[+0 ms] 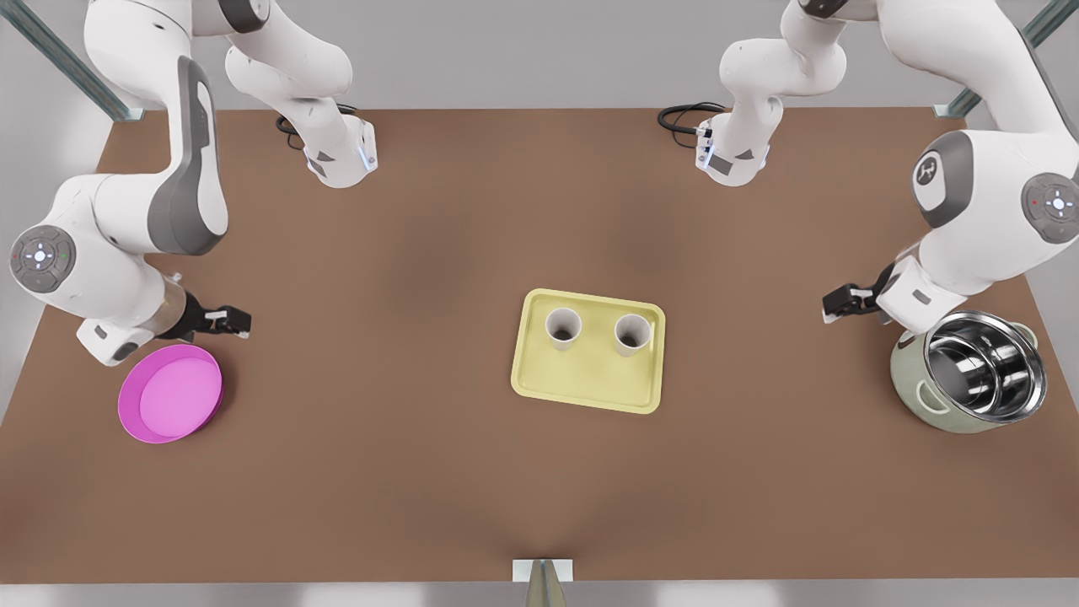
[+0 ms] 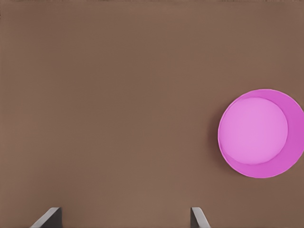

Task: Use the left arm to pick up the white IKEA cup from the tray and place it on the middle-left position; use the right arm to pick up the white IKEA cup from the tray and place it on the middle-right position

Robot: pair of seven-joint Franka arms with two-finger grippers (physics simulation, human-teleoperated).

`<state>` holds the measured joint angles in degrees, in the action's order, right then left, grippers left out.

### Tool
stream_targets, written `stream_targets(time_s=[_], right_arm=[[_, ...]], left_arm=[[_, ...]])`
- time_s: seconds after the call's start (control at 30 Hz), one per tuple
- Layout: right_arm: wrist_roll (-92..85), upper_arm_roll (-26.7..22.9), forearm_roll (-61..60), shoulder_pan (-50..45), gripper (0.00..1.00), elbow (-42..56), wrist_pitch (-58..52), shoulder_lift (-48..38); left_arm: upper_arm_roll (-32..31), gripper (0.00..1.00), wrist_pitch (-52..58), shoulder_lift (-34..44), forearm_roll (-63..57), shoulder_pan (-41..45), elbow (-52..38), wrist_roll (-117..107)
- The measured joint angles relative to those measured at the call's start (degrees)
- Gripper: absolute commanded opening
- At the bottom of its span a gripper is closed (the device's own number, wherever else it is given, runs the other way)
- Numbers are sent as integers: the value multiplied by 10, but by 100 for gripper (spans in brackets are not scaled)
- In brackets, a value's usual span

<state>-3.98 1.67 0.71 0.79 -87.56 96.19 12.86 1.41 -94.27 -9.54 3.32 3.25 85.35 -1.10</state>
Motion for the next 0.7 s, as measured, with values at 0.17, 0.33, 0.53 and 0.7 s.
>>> stream_targets(time_s=[0.17, 0.33, 0.53, 0.7], right_arm=[[13, 5, -5, -99, 100, 0, 35, 61], [107, 8, -6, -314, 100, 11, 134, 178], [244, 20, -7, -370, 100, 70, 218, 244], [335, 42, -5, -390, 100, 78, 243, 249]], left_arm=[[3, 100, -21, -17, 0, 0, -3, 7], [0, 100, -27, -18, 0, -5, -5, 13], [-1, 100, -29, -21, 1, -2, 0, 17], [2, 100, -29, -22, 1, -7, 5, 21]])
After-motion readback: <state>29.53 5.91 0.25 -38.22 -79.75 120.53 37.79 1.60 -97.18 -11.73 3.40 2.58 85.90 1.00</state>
